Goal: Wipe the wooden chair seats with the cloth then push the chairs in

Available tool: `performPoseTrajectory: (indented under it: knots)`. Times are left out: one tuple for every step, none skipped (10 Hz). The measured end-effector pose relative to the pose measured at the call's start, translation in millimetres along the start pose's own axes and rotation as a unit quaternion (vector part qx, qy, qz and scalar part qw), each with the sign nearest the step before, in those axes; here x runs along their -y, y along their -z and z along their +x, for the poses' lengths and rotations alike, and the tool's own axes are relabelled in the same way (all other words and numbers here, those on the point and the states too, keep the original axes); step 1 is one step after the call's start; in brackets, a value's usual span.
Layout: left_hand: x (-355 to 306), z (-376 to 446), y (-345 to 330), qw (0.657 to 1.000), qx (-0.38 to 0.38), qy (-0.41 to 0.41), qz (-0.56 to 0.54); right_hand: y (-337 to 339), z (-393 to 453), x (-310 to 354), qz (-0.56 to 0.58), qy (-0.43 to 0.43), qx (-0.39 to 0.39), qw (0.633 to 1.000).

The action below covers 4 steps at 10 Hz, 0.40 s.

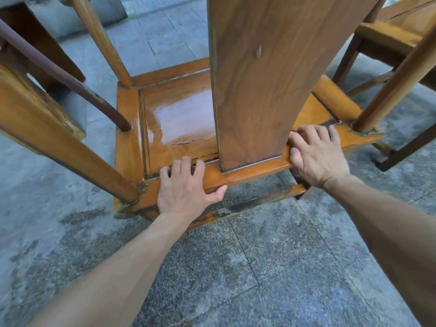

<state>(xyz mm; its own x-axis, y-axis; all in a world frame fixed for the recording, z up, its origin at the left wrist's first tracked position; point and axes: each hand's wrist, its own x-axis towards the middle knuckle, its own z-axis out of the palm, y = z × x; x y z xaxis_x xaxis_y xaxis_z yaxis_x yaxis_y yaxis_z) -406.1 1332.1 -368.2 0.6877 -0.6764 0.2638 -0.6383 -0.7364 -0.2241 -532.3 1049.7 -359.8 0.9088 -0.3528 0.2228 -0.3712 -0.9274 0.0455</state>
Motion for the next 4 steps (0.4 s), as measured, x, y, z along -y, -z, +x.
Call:
performPoseTrajectory:
  knots:
    - [-0.6, 2.5, 5.5, 1.0, 0.028, 0.002, 0.01, 9.3, -0.1, 4.2, -0.01, -0.016, 0.047, 0.999]
    - [-2.8, 2.5, 19.0, 0.997, 0.08, 0.009, 0.011, 24.5, -11.8, 17.3, -0.011, -0.044, 0.112, 0.993]
    - [-2.1, 2.9, 37.8, 0.995, 0.1, 0.017, -0.017, 48.3, -24.1, 28.8, 0.009, -0.062, 0.118, 0.991]
    - [7.7, -3.9, 78.8, 0.995, 0.057, 0.015, -0.075, 88.9, -44.0, 49.1, 0.04, -0.08, 0.087, 0.992]
